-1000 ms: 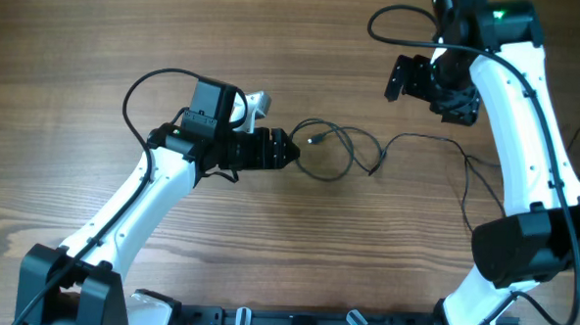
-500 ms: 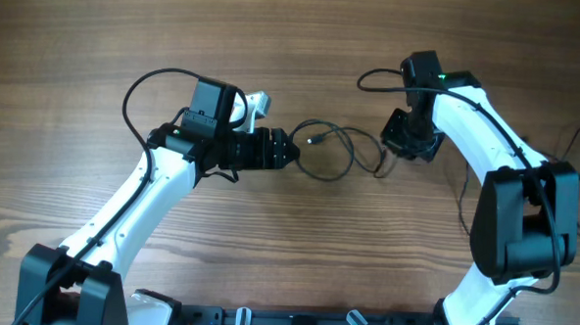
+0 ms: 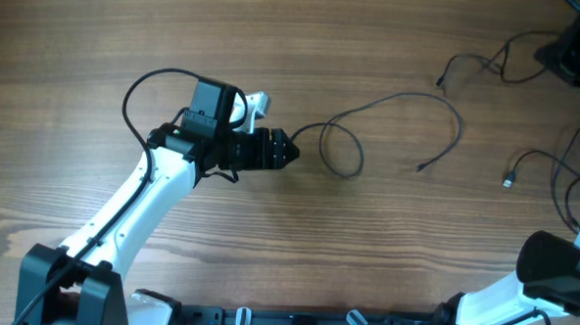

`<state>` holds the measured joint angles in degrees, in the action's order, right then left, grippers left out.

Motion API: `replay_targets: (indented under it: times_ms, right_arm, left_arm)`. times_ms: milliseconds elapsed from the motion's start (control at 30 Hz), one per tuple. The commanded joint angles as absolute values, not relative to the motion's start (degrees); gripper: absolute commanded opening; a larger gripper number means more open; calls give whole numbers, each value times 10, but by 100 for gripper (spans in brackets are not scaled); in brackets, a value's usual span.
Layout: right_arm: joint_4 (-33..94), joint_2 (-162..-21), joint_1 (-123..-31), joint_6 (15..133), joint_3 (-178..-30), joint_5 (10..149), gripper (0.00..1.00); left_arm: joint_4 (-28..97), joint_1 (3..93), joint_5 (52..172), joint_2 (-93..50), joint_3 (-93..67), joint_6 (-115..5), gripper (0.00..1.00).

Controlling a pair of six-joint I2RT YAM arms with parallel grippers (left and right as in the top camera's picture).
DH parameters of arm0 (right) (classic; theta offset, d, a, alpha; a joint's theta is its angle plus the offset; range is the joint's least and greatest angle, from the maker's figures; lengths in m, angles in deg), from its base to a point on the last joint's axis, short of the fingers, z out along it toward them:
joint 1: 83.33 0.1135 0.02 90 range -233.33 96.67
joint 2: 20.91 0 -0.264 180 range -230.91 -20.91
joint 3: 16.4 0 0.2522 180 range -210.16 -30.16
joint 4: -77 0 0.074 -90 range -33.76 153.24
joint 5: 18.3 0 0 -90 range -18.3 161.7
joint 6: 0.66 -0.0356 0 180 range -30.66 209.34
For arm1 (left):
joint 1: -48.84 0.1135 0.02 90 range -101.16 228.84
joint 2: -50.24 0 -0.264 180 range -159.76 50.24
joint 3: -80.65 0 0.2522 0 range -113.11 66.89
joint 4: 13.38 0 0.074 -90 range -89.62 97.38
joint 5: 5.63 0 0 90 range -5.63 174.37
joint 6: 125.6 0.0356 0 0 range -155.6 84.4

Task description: Untangle cables

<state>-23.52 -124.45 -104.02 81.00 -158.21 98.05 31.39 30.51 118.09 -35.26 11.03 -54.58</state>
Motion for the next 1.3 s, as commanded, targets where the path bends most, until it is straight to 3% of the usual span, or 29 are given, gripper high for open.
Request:
replay_targets:
  times_ms: [0,100,267,467,533,567,600,700,1000,1267]
  right_arm:
    - [-231,-1246,-1039,846,-1587,943,4]
    - [-150,-1246,-1053,775,-1587,790,4]
    - [-83,-1245,-1117,662,-1587,651,5]
    - [-99,-1246,-1207,568,-1583,600,5]
    - [-97,-1248,-1213,582,-1579,645,73]
    - [-97,-1251,-1211,608,-1579,699,96]
    - [-97,-1254,-1208,646,-1579,753,100]
    - [-117,-1269,-1190,715,-1579,895,100]
    - [-246,-1327,-1030,865,-1566,902,100]
    - [-131,-1336,-897,872,-1370,879,100]
  left_arm:
    - [313,303,1179,-351,110,-541,77]
    - [315,303,1179,-351,110,-541,77]
    - [317,303,1179,-351,110,-541,77]
    - [317,303,1179,-351,110,-541,77]
    - [315,303,1179,-351,110,-541,77]
    - [312,303,1179,-351,110,-541,77]
    - [311,303,1179,-351,110,-541,77]
    - [310,303,1179,-351,110,-541,77]
    - [311,303,1179,-351,110,-541,77]
    - [311,303,1179,-351,110,-541,77]
